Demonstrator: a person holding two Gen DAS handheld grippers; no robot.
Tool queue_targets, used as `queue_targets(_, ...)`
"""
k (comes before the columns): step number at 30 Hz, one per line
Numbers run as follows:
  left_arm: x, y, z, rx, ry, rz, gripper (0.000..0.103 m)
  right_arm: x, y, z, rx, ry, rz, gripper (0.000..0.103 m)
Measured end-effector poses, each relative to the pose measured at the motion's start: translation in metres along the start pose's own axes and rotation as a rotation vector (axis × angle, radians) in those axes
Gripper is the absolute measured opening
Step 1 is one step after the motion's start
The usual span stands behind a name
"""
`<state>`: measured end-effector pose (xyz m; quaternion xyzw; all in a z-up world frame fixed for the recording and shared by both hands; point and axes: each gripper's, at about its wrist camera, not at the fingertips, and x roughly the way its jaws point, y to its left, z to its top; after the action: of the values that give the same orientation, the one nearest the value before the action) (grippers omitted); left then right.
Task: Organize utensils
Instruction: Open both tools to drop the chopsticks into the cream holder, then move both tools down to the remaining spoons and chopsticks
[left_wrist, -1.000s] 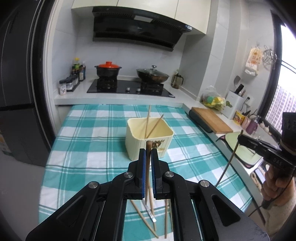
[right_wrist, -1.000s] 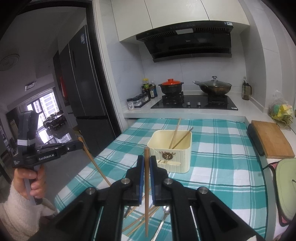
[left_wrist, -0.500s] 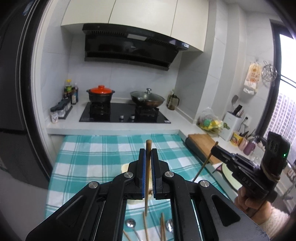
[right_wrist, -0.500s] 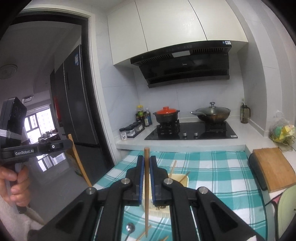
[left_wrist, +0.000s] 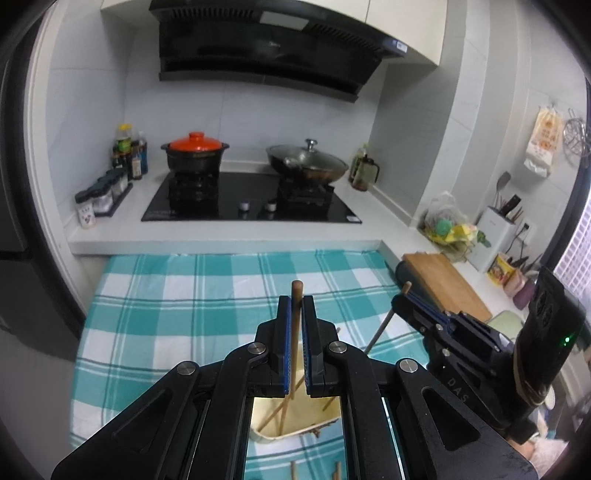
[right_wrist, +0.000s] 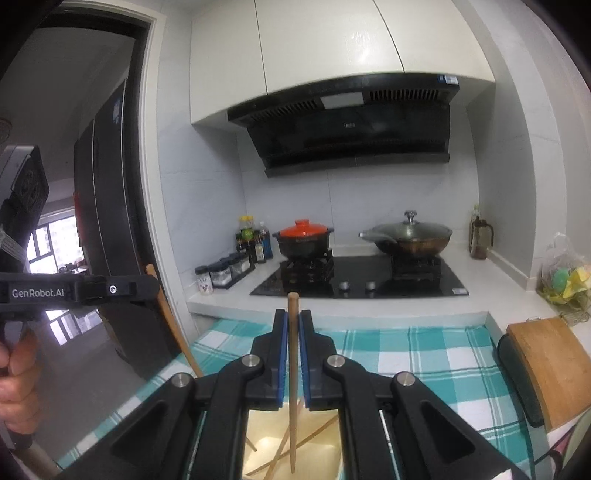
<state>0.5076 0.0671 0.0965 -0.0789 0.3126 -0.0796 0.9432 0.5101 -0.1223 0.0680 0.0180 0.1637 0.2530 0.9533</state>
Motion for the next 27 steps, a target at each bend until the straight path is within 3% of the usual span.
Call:
queue_targets(5,0.048,0.01,-0.018,-0.005,0.111,0.022,0.004,0.048,-0.018,-0.027,0.063,0.175,0.001,0.006)
queue_targets(10,0.075,0.017,-0.028,-0.023,0.17,0.066,0.004,0.078,-0.025,-0.048,0.116,0.307,0.012,0.007)
queue_targets(11,0.078,0.019,-0.028,-0.031,0.175,0.075,0.006,0.082,-0.026,-0.051,0.124,0.329,0.017,0.008)
queue_targets(13,0.077,0.024,-0.028,-0.054,0.182,0.071,0.025,0.089,-0.027,-0.053,0.151,0.36,0.003,0.01)
queue_targets(16,0.053,0.026,-0.031,-0.05,0.156,0.072,0.045,0.086,-0.028,-0.049,0.167,0.361,-0.005,0.016)
queue_targets(17,0.042,0.025,-0.033,-0.035,0.144,0.077,0.047,0.079,-0.027,-0.045,0.16,0.353,-0.006,0.017)
queue_targets(21,-0.015,0.025,-0.062,0.041,0.118,0.094,0.07,0.04,-0.019,-0.037,0.092,0.338,-0.015,0.024)
queue_targets(27,-0.082,0.032,-0.173,0.117,0.173,0.129,0.084,-0.044,-0.013,-0.079,0.019,0.399,0.008,0.026)
